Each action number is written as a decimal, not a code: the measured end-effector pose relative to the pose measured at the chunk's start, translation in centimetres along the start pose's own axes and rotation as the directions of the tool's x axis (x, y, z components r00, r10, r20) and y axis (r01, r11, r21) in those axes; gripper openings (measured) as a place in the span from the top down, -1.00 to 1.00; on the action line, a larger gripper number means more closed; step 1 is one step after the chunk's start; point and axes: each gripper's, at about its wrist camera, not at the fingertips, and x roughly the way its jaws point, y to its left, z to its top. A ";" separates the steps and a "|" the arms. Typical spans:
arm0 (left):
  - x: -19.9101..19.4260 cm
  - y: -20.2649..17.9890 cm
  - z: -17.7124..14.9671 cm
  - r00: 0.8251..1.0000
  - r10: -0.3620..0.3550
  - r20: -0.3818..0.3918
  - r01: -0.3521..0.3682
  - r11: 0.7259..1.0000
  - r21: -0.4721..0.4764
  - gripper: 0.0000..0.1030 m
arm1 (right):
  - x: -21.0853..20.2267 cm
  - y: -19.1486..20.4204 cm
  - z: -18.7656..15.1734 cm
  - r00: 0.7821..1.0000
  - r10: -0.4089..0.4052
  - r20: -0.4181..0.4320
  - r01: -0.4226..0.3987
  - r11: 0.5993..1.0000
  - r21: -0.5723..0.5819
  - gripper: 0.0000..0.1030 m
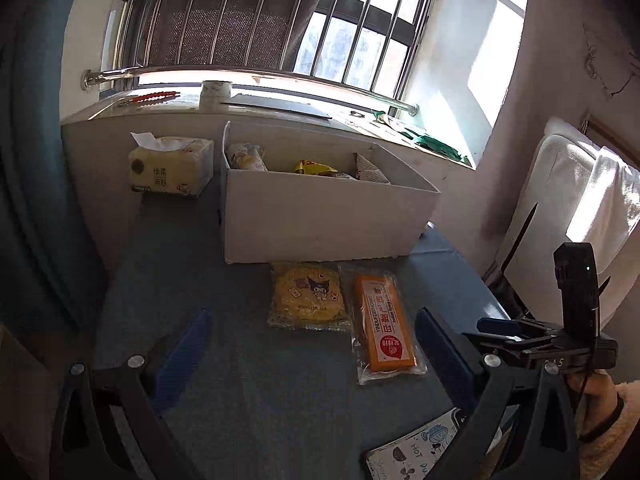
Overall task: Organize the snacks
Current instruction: 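Move both tools back over the last two snacks, then grasp the orange flying-cake pack with the right tool while the left tool grasps the round cracker pack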
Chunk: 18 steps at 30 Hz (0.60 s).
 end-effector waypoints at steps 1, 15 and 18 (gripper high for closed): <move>0.0 0.0 -0.5 1.000 -0.003 -0.006 0.003 1.000 -0.007 -0.99 | 0.6 0.3 -0.4 1.000 -0.009 -0.020 0.009 1.000 -0.007 -1.00; -1.4 1.5 -2.0 1.000 0.011 0.003 -0.010 0.999 -0.052 -0.99 | 9.1 6.6 3.1 0.972 -0.196 -0.127 0.177 0.973 -0.147 -1.00; -1.5 2.0 -2.2 1.000 0.021 0.001 -0.021 0.998 -0.060 -0.99 | 10.1 7.3 3.1 0.956 -0.259 -0.138 0.230 0.953 -0.196 -1.00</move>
